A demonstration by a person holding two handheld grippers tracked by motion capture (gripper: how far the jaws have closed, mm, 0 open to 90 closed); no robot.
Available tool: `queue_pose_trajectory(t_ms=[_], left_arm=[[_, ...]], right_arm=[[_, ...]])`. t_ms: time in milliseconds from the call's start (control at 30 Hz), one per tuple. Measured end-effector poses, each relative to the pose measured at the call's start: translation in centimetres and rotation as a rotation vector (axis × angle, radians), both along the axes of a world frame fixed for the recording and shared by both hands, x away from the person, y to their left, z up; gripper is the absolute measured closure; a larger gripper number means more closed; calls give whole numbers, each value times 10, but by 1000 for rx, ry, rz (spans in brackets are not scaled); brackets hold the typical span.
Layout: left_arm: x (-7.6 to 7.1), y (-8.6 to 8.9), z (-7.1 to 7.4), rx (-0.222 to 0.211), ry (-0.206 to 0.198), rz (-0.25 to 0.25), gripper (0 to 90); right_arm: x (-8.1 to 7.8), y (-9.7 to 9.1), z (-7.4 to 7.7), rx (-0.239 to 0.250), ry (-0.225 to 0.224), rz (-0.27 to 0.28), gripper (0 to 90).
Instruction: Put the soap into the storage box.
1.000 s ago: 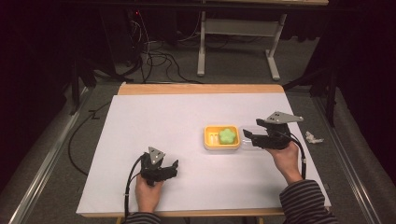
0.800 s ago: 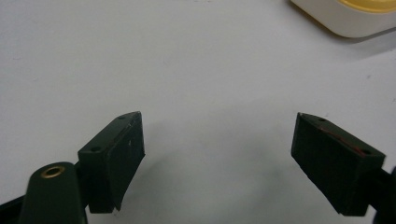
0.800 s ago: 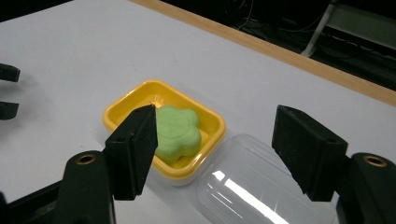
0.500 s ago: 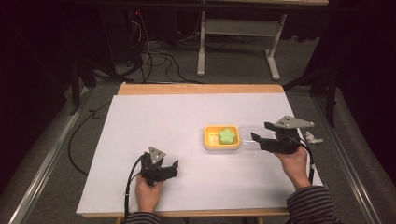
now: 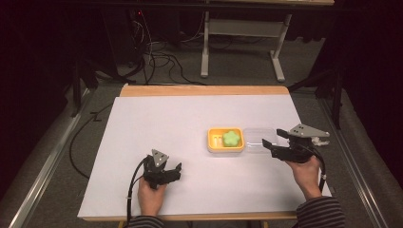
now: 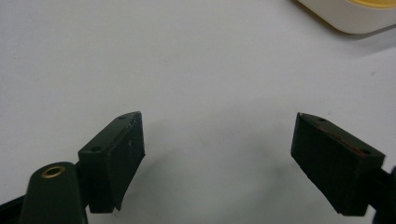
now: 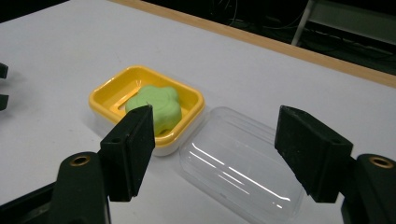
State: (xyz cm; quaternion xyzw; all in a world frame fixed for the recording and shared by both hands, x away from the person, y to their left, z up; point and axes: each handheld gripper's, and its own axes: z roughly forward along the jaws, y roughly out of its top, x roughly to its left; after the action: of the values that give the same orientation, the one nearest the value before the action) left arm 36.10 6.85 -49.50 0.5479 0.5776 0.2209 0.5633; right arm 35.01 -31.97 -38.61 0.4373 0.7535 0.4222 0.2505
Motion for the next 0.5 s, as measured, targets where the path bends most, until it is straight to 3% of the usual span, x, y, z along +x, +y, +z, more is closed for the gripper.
queue_pose_trajectory(t_ms=[500], left_arm=[[0, -1, 0, 10, 5, 0, 180]], right_arm=[[-14, -10, -20, 20, 16, -25, 294]])
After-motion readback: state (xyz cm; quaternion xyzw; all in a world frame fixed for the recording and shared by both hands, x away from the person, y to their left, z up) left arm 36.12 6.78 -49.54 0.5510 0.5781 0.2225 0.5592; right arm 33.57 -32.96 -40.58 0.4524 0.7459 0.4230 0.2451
